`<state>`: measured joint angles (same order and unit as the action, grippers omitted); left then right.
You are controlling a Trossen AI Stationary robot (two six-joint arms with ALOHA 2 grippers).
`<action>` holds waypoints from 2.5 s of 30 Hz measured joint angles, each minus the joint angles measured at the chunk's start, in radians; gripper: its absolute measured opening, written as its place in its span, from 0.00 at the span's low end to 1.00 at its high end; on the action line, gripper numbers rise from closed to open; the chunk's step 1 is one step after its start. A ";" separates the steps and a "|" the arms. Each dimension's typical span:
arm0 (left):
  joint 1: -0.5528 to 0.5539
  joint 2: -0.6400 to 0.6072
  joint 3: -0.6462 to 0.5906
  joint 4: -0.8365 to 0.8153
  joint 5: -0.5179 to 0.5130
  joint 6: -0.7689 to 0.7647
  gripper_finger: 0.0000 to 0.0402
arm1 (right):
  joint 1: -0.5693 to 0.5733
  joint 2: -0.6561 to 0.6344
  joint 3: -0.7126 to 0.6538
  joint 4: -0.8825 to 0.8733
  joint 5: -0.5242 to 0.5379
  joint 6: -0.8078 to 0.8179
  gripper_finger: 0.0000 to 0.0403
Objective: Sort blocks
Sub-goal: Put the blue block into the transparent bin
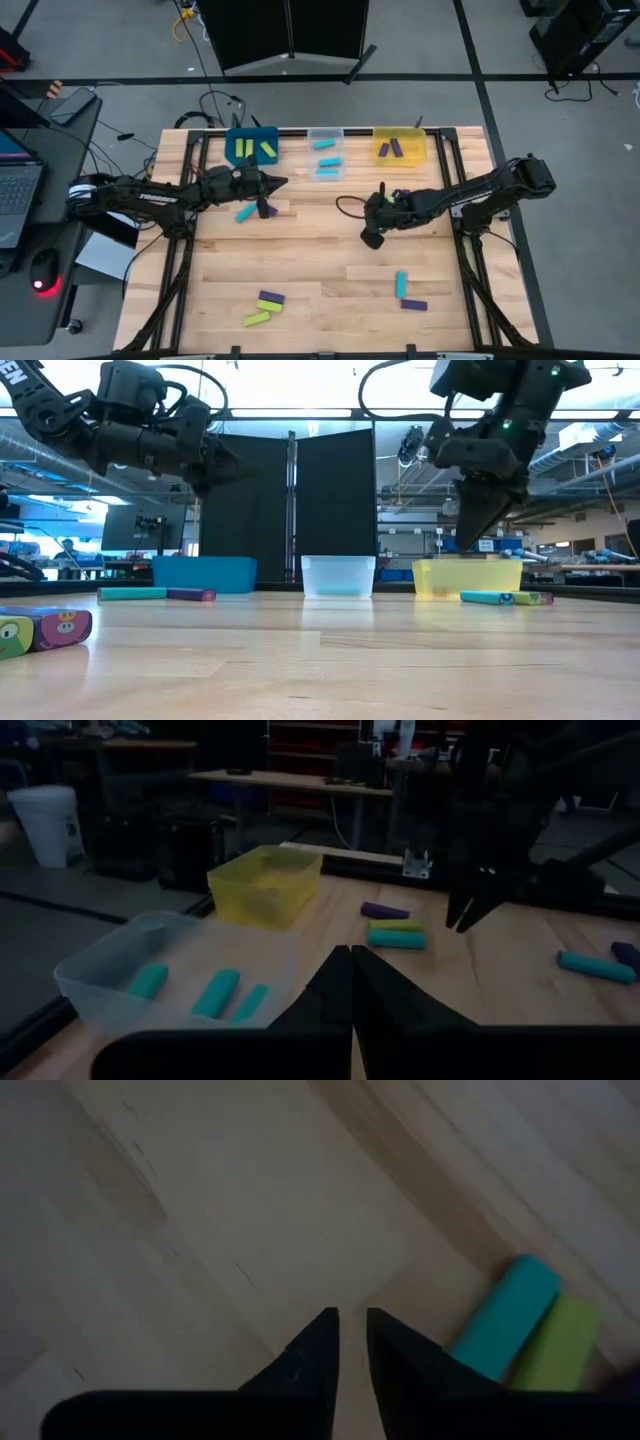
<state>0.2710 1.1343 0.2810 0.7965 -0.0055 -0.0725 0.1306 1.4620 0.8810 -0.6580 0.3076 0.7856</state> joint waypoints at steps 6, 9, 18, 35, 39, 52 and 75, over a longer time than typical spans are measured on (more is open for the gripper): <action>-0.012 0.005 0.000 -0.003 -0.002 0.014 0.02 | -0.050 0.008 -0.002 -0.007 -0.044 0.030 0.22; -0.012 0.007 0.000 -0.002 -0.004 0.013 0.02 | -0.053 0.008 -0.008 -0.020 -0.056 0.089 0.22; -0.012 0.016 0.000 0.017 0.000 -0.017 0.02 | -0.061 0.008 -0.010 -0.161 -0.068 0.255 0.26; -0.012 0.016 0.000 0.013 0.014 -0.017 0.02 | -0.155 0.137 -0.056 -0.081 -0.048 0.265 0.47; -0.012 0.016 0.000 0.013 0.014 -0.017 0.02 | -0.161 0.141 -0.057 -0.063 -0.049 0.242 0.46; -0.012 0.016 0.000 -0.015 0.014 -0.018 0.02 | -0.181 0.132 -0.143 0.073 -0.086 0.197 0.35; -0.012 0.016 0.000 -0.017 0.021 -0.019 0.02 | -0.472 0.163 0.374 -0.061 -0.052 -0.715 0.29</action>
<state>0.2588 1.1503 0.2813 0.7795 0.0158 -0.0917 -0.3412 1.6245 1.2548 -0.7194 0.2559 0.0708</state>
